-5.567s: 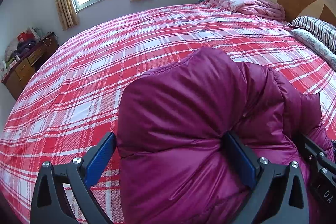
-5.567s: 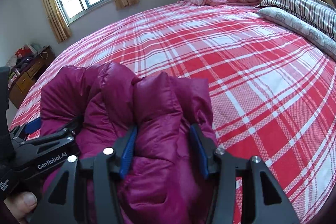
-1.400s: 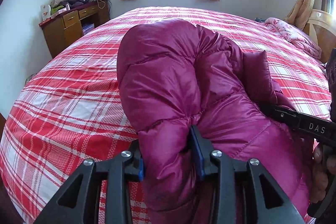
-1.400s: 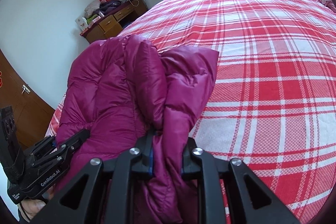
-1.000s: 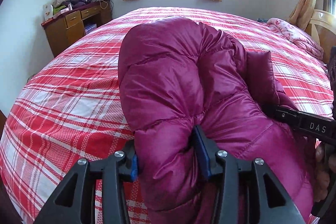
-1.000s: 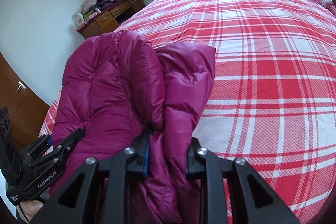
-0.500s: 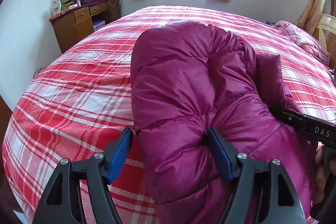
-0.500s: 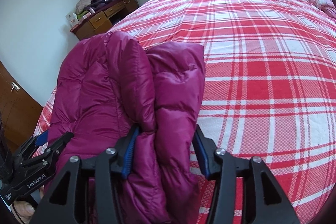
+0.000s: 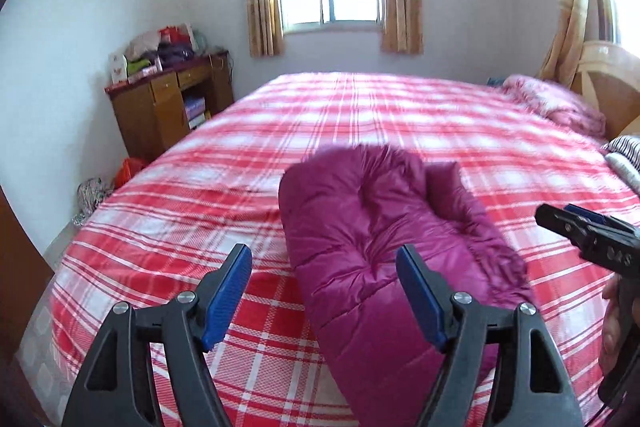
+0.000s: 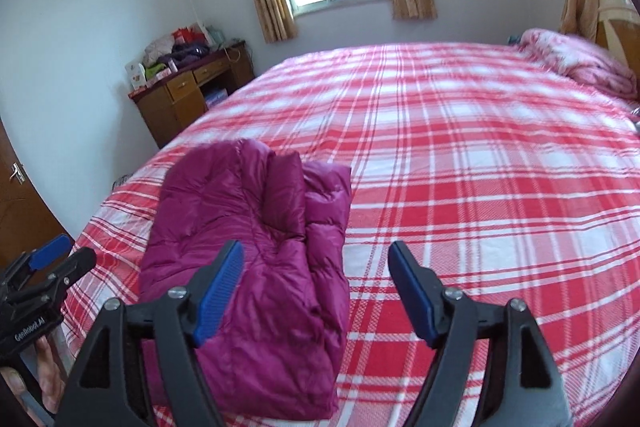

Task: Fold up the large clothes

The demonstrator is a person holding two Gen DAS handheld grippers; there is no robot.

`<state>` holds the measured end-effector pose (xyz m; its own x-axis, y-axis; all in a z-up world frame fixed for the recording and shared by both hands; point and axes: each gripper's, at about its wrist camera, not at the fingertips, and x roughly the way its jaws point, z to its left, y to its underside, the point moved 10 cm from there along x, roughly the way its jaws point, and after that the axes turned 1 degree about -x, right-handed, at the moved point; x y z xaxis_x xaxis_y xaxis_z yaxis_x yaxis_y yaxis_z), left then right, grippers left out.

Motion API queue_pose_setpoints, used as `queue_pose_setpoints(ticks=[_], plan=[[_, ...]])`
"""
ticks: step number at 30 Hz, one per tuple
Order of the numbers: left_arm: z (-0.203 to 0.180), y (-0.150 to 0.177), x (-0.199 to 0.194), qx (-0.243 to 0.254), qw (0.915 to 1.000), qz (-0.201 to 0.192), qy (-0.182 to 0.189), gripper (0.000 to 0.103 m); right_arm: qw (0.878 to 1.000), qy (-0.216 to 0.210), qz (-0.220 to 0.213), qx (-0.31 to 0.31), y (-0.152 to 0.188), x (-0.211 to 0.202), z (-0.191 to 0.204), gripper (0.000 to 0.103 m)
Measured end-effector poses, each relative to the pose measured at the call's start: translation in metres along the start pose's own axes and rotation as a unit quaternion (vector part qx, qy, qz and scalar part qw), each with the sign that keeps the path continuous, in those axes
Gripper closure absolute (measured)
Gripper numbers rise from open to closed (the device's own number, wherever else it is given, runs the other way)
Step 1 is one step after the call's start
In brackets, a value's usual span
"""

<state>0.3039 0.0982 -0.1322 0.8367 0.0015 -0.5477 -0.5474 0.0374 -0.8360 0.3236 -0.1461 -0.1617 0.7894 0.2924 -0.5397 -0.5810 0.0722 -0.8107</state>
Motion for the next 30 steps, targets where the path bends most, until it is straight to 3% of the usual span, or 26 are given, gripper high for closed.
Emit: queue_pose_setpoints(ticks=[7, 14, 30], plan=[[-0.005, -0.020, -0.031, -0.005, 0.9992, -0.032, 0.022, 0.024, 0.998, 0.006, -0.052, -0.031, -0.017, -0.050, 0.020, 0.012], [-0.007, -0.025, -0.045, -0.006, 0.9984, -0.047, 0.031, 0.023, 0.996, 0.010, -0.077, -0.035, -0.021, -0.070, 0.024, 0.012], [-0.005, -0.025, -0.049, -0.010, 0.9980, -0.056, 0.029, 0.023, 0.996, 0.008, -0.081, -0.043, -0.018, -0.076, 0.033, 0.012]])
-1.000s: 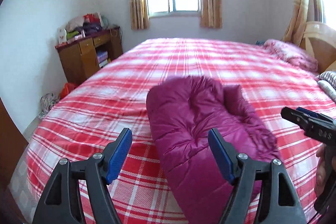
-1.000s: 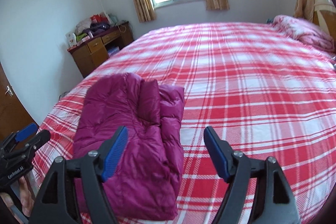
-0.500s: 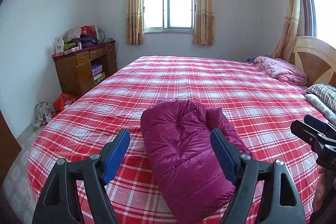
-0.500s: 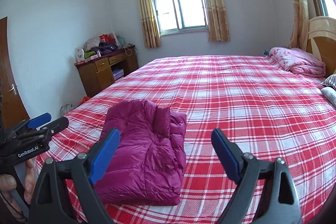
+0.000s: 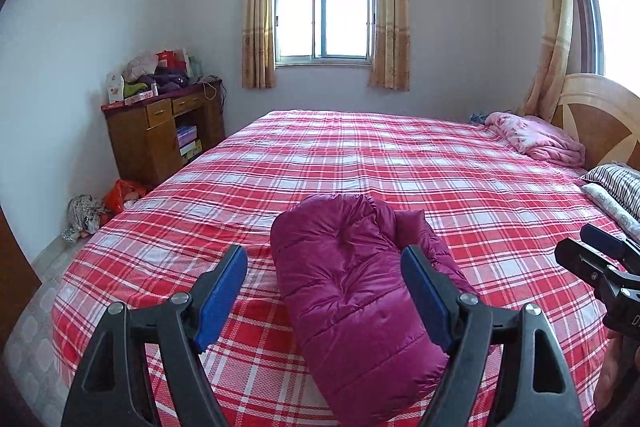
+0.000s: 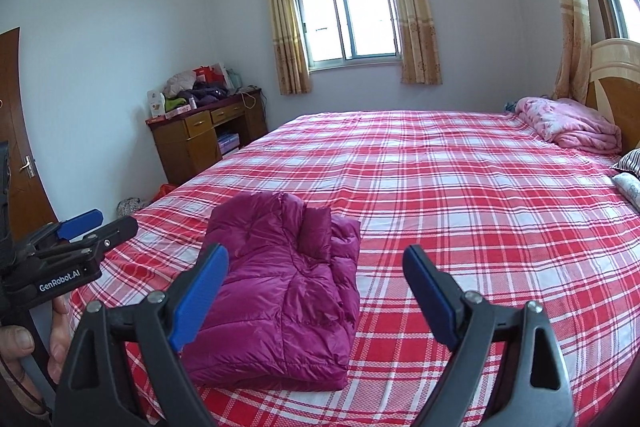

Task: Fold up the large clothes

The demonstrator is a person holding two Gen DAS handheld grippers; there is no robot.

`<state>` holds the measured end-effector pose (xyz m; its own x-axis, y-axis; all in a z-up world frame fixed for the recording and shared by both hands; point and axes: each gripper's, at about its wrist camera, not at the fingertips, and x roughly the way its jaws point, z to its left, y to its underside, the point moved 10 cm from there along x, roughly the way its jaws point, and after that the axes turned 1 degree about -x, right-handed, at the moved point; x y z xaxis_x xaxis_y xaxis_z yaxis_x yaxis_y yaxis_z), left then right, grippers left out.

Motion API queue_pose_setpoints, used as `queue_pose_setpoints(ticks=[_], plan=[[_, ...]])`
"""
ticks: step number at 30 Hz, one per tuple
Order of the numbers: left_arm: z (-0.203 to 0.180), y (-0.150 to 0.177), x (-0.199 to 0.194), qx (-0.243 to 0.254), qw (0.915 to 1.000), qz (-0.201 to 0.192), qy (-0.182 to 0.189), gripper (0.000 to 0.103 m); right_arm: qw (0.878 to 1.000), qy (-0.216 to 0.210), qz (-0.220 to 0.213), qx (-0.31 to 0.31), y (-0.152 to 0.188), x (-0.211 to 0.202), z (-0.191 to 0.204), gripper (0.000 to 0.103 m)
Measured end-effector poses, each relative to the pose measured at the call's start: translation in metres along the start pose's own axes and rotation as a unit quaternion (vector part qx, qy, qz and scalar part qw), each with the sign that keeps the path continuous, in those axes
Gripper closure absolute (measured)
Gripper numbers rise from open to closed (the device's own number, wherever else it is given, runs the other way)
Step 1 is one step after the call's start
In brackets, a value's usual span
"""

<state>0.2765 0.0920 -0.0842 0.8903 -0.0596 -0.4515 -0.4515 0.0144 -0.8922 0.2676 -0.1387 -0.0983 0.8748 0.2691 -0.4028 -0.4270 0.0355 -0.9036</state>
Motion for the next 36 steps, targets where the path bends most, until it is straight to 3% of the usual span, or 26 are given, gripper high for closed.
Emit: queue_pose_setpoints(ticks=[19, 36], plan=[[-0.003, 0.003, 0.002, 0.005, 0.9999, 0.006, -0.010, 0.023, 1.000, 0.001, -0.003, 0.005, 0.001, -0.003, 0.001, 0.011], [0.001, -0.002, -0.002, -0.016, 0.9999, 0.004, 0.003, 0.023, 1.000, -0.003, -0.019, 0.002, -0.006, -0.014, 0.004, 0.011]])
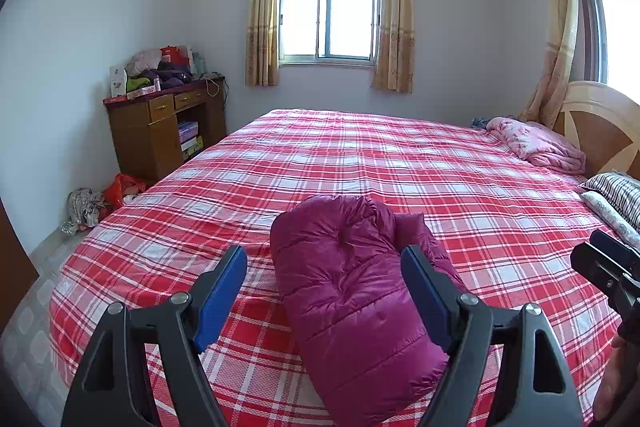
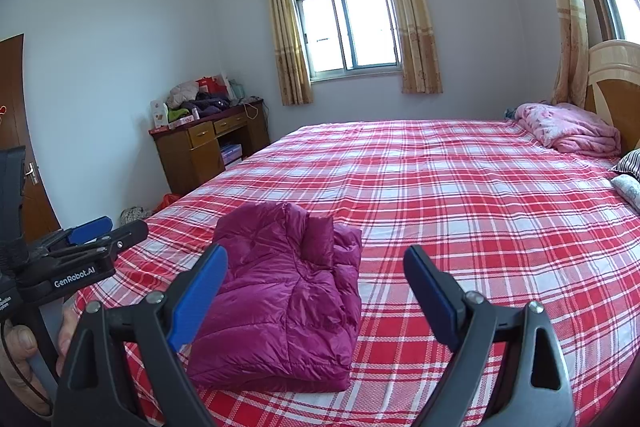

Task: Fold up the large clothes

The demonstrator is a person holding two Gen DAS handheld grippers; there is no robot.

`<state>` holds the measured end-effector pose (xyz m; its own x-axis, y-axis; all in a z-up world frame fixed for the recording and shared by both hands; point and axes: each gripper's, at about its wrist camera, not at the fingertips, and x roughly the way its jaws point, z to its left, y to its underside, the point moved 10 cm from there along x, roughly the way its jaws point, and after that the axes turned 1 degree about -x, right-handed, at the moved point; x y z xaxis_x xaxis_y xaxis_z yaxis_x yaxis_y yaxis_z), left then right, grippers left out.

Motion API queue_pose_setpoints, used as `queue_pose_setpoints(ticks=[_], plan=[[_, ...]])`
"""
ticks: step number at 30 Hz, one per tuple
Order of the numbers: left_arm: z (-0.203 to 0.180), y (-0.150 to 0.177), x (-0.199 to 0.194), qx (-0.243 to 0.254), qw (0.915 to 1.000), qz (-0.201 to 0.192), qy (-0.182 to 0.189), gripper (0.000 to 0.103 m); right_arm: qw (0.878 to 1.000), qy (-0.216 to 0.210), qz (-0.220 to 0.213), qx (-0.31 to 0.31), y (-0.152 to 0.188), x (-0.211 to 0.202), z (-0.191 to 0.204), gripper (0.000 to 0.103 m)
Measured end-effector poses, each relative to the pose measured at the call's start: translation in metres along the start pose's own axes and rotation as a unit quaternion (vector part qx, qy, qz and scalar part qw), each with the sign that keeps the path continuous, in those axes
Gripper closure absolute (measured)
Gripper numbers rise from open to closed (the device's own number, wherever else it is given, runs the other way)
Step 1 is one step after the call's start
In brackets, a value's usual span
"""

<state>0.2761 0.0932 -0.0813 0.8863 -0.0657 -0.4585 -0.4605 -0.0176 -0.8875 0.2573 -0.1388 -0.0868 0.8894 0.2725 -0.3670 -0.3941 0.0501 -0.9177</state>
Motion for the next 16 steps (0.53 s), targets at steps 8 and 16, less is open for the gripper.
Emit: queue_pose_setpoints(ticks=[8, 16], plan=[[0.004, 0.003, 0.005, 0.010, 0.9996, -0.007, -0.024, 0.017, 1.000, 0.000, 0.005, 0.001, 0.004, 0.001, -0.001, 0.011], [0.003, 0.004, 0.005, 0.017, 0.9994, -0.012, -0.029, 0.017, 1.000, 0.001, 0.015, 0.003, 0.010, 0.005, -0.004, 0.010]])
